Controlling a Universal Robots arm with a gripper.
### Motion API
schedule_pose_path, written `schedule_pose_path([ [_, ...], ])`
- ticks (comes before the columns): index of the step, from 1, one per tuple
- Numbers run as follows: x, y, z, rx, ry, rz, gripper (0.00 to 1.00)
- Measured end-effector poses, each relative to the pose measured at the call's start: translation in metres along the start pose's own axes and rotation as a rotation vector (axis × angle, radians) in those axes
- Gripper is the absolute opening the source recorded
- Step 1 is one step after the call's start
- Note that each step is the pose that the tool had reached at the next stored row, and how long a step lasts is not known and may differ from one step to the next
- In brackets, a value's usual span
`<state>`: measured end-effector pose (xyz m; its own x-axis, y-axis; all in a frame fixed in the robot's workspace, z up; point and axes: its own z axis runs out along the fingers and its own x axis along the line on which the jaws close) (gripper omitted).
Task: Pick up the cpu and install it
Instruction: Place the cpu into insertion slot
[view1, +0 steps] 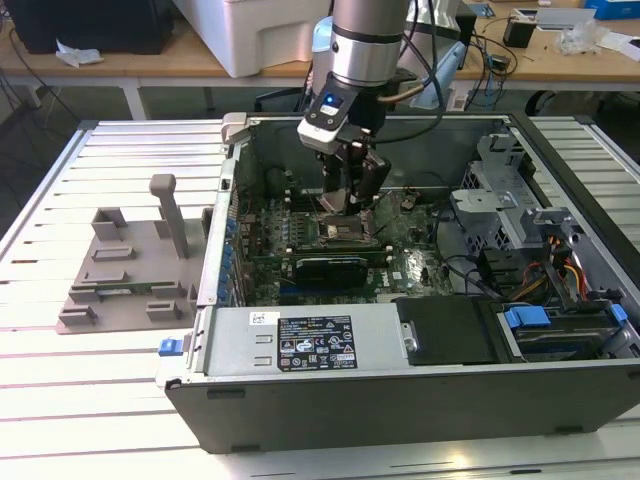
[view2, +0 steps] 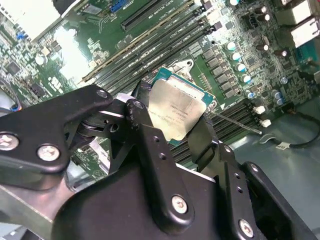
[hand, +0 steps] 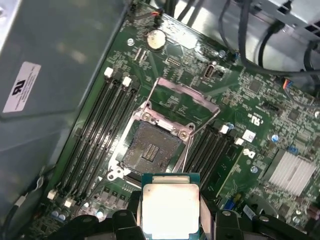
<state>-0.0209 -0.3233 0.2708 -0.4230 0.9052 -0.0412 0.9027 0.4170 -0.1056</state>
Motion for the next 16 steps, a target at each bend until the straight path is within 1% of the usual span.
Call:
schedule_pose_path([
  [4, 0.0000, 0.0001, 0.0002, 0.0036, 0.0036, 0.059, 0.54],
  [5, 0.0000, 0.0001, 0.0003, 0.0049, 0.0056, 0.085, 0.54],
  [7, 0.0000, 0.0000, 0.0002, 0.0069, 0.0073, 0.114, 0.54],
  [9, 0.0000, 0.0001, 0.0004, 0.0093, 0.0103, 0.156, 0.54],
  [15, 0.0000, 0.0001, 0.0006, 0.0146, 0.0140, 0.235, 0.54],
  [16, 0.0000, 0.0001, 0.0007, 0.0162, 0.0158, 0.261, 0.54],
])
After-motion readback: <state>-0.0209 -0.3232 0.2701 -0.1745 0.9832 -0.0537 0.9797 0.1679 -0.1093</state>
